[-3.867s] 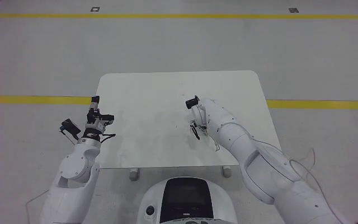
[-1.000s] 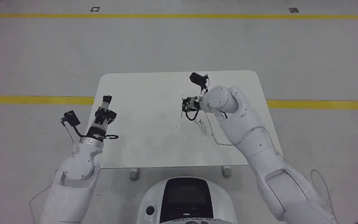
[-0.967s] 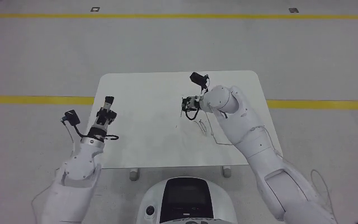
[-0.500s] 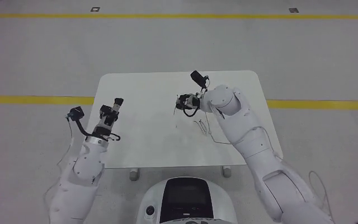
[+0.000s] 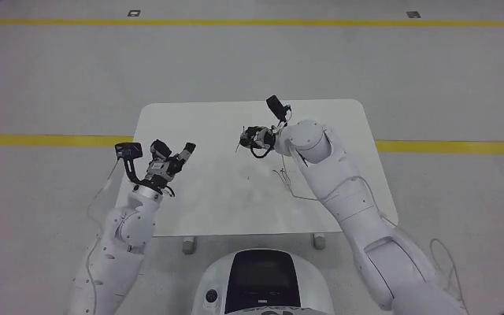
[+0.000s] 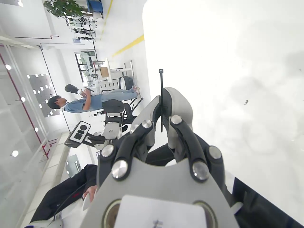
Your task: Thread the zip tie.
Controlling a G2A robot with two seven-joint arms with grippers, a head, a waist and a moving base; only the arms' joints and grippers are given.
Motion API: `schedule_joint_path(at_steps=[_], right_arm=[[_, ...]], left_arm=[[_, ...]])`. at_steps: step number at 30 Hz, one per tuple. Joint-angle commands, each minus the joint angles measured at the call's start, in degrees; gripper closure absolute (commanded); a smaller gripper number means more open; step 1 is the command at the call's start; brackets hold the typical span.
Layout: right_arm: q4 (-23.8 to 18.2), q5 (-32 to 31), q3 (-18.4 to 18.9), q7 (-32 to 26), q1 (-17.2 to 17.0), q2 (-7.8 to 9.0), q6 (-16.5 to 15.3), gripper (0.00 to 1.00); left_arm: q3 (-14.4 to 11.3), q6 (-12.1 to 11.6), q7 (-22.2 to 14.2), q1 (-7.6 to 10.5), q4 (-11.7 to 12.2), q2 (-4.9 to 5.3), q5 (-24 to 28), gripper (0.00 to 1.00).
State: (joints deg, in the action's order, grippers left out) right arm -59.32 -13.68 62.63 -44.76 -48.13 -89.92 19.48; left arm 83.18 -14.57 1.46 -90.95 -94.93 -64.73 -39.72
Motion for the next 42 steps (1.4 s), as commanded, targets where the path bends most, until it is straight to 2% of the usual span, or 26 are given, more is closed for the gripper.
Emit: schedule_joint_path(at_steps=[1, 5, 10, 18, 21, 30, 34, 36, 39, 41, 42], right_arm=[[0.00, 0.00, 0.00, 0.00, 0.00, 0.00, 0.00, 1.00], [0.00, 0.00, 0.00, 0.00, 0.00, 0.00, 0.00, 1.00], [-0.79, 1.04, -0.16, 4.34, -1.52, -0.16, 0.00, 1.00], [-3.95, 4.63, 0.25, 14.13, -5.01, -0.77, 0.00, 1.00], [-5.65, 4.10, 0.23, 17.83, -6.56, -0.85, 0.00, 1.00], [-6.18, 3.47, 0.20, 18.40, -6.84, -0.79, 0.00, 1.00], [-7.58, 3.91, 0.68, 19.56, -7.59, -0.67, -0.94, 1.00], [-8.12, 4.08, 0.61, 20.24, -7.69, -0.70, -0.76, 1.00], [-8.37, 4.61, 0.26, 21.30, -7.65, -0.85, -0.36, 1.00], [-8.07, 5.21, 0.17, 21.60, -7.40, -0.94, -0.21, 1.00], [-7.98, 5.27, 0.21, 21.65, -7.34, -0.94, -0.25, 1.00]], left_arm=[[0.00, 0.00, 0.00, 0.00, 0.00, 0.00, -0.02, 0.00], [0.00, 0.00, 0.00, 0.00, 0.00, 0.00, -0.02, 0.00], [0.00, 0.00, 0.00, 0.00, 0.00, 0.00, -0.02, 0.00], [0.00, 0.00, 0.00, 0.00, 0.00, 0.00, -0.02, 0.00], [0.00, 0.00, 0.00, 0.00, 0.00, 0.00, -0.02, 0.00], [0.00, 0.00, 0.00, 0.00, 0.00, 0.00, -0.02, 0.00], [-0.77, -2.11, -1.96, 1.28, -0.43, 0.22, -4.09, 0.00], [-1.77, -3.45, -3.40, 2.52, -0.12, 0.26, -5.84, 0.00], [-3.74, -3.96, -4.71, 4.79, 1.48, 0.10, -7.30, 0.00], [-5.10, -4.81, -4.36, 6.28, 2.72, -0.04, -8.39, 0.00], [-5.10, -4.81, -4.36, 6.28, 2.72, -0.04, -8.39, 0.00]])
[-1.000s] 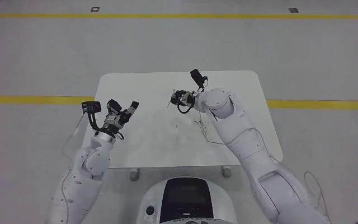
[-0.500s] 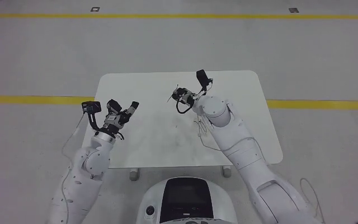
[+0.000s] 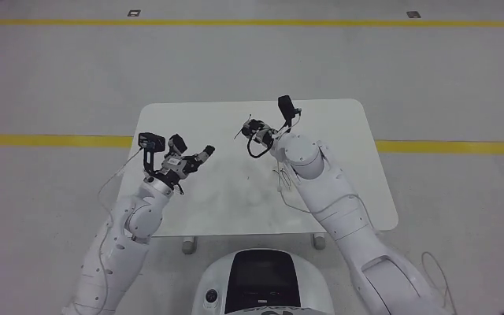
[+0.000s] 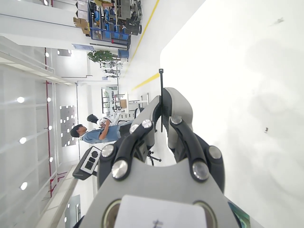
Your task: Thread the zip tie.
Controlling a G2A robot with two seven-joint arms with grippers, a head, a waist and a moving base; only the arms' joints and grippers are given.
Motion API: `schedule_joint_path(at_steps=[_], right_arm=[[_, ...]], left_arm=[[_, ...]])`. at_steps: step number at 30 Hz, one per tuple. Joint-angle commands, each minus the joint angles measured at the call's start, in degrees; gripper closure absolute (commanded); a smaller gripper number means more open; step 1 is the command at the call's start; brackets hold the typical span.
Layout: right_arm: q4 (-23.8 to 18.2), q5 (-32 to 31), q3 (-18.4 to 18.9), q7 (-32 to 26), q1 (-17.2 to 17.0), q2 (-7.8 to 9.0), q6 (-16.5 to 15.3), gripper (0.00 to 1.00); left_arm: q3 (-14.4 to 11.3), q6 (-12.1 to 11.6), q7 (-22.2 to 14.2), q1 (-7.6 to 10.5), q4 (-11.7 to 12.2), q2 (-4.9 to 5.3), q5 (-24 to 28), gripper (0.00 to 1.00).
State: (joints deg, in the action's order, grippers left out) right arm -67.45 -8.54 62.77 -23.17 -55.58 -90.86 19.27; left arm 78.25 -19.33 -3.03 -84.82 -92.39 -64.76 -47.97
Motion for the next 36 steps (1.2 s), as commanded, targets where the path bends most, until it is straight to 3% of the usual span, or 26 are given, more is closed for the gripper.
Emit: schedule_joint_path(at_steps=[1, 25, 32, 36], right_arm=[[0.15, 0.12, 0.06, 0.05, 0.11, 0.00, -0.04, 1.00], [0.15, 0.12, 0.06, 0.05, 0.11, 0.00, -0.04, 1.00], [-2.13, 2.49, 0.39, 1.55, -2.25, -0.04, -0.50, 1.00], [-3.73, 2.68, 0.53, 1.62, -3.68, 0.16, -0.06, 1.00]], left_arm=[[-0.17, -0.05, 0.12, 0.15, 0.18, -0.01, -0.15, 0.00], [-0.24, -0.05, 0.08, 0.15, 0.19, -0.01, -0.21, 0.00], [-4.78, -0.15, -0.84, 1.73, 0.54, 0.14, -2.59, 0.00], [-8.33, -0.15, 0.47, 4.53, 3.54, 0.03, -3.20, 0.00]])
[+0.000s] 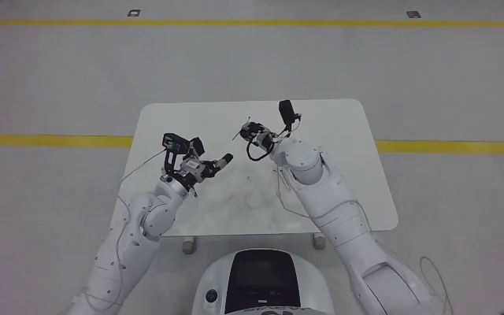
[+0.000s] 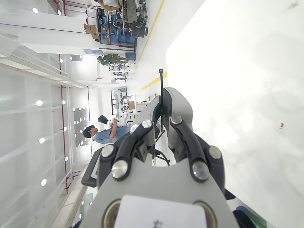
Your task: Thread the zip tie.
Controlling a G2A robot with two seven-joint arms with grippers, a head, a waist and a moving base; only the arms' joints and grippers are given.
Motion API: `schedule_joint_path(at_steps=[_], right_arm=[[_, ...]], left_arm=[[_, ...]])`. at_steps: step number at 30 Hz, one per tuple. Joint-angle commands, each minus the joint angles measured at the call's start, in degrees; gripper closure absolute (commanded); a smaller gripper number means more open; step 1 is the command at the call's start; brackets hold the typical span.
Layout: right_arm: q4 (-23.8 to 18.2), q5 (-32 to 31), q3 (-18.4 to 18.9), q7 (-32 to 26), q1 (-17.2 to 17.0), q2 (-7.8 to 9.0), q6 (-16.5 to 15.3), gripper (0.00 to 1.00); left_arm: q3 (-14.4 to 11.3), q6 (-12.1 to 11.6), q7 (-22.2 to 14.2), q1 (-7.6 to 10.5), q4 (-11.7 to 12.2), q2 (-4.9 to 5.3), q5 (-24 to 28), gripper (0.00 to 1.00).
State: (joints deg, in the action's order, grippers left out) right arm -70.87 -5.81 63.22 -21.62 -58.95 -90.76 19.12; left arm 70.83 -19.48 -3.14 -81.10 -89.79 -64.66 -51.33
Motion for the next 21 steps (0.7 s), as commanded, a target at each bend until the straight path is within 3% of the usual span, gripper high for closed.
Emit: schedule_joint_path(at_steps=[1, 4, 14, 21], right_arm=[[-0.83, 0.00, 0.23, 0.21, -0.81, 0.14, 0.31, 1.00], [-1.89, 0.62, 0.69, 0.28, -1.96, 0.30, 0.37, 1.00], [-2.70, 0.72, 0.63, 0.56, -2.87, 0.38, -0.26, 1.00], [-4.89, 0.97, 0.77, -0.27, -5.41, 0.82, 0.37, 1.00]], left_arm=[[-1.88, 0.00, 1.07, 1.85, 2.05, -0.16, 0.30, 0.00], [-3.75, 0.00, 2.28, 3.88, 3.81, -0.20, 0.15, 0.00], [-4.27, 0.00, 2.94, 4.05, 4.06, -0.22, 0.20, 0.00], [-6.71, 0.00, 3.04, 6.72, 4.77, 0.22, 1.97, 0.00]])
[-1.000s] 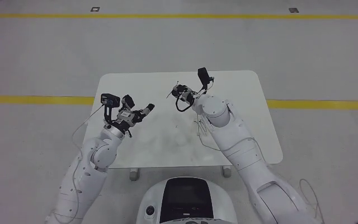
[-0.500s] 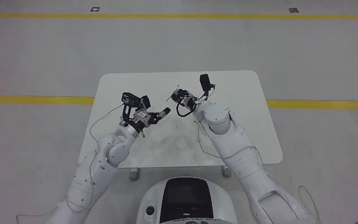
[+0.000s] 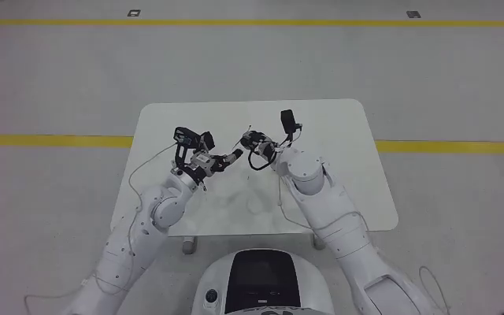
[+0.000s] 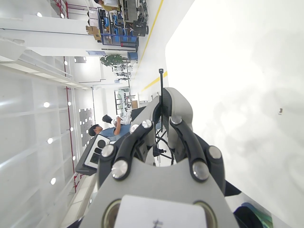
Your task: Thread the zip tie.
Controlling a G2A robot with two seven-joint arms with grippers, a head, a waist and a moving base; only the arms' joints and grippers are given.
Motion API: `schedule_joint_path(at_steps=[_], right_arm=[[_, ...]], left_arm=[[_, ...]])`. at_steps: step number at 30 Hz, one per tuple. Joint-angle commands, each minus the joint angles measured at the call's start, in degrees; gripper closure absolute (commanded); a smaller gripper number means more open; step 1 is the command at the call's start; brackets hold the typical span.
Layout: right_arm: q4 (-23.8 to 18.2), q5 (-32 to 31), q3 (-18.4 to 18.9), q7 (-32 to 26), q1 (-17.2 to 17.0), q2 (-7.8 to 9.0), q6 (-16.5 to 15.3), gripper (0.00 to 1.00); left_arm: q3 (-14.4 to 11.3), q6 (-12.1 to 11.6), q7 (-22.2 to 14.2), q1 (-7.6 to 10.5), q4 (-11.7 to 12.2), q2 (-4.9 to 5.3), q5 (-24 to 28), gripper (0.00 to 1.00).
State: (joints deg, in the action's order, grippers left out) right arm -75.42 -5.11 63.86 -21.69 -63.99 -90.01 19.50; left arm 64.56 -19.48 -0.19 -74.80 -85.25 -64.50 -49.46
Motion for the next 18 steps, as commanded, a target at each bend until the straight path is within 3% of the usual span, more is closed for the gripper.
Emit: schedule_joint_path(at_steps=[1, 4, 10, 18], right_arm=[[-0.98, 0.75, 0.40, -0.58, -0.96, 0.16, -0.02, 1.00], [-1.81, 1.24, 0.73, -1.10, -1.56, 0.28, -0.02, 1.00], [-1.96, 1.31, 0.72, -1.00, -1.64, 0.28, -0.24, 1.00], [-6.07, 3.06, 1.52, -1.41, -4.05, 0.77, -1.16, 1.00]], left_arm=[[-1.01, 0.00, 0.29, 0.95, 0.53, 0.12, 0.19, 0.00], [-2.17, 0.00, 0.76, 1.80, 1.05, 0.31, -0.45, 0.00], [-2.17, 0.00, 0.76, 1.80, 1.05, 0.31, -0.45, 0.00], [-2.91, 0.28, 0.64, 2.27, 1.76, 0.03, -0.42, 0.00]])
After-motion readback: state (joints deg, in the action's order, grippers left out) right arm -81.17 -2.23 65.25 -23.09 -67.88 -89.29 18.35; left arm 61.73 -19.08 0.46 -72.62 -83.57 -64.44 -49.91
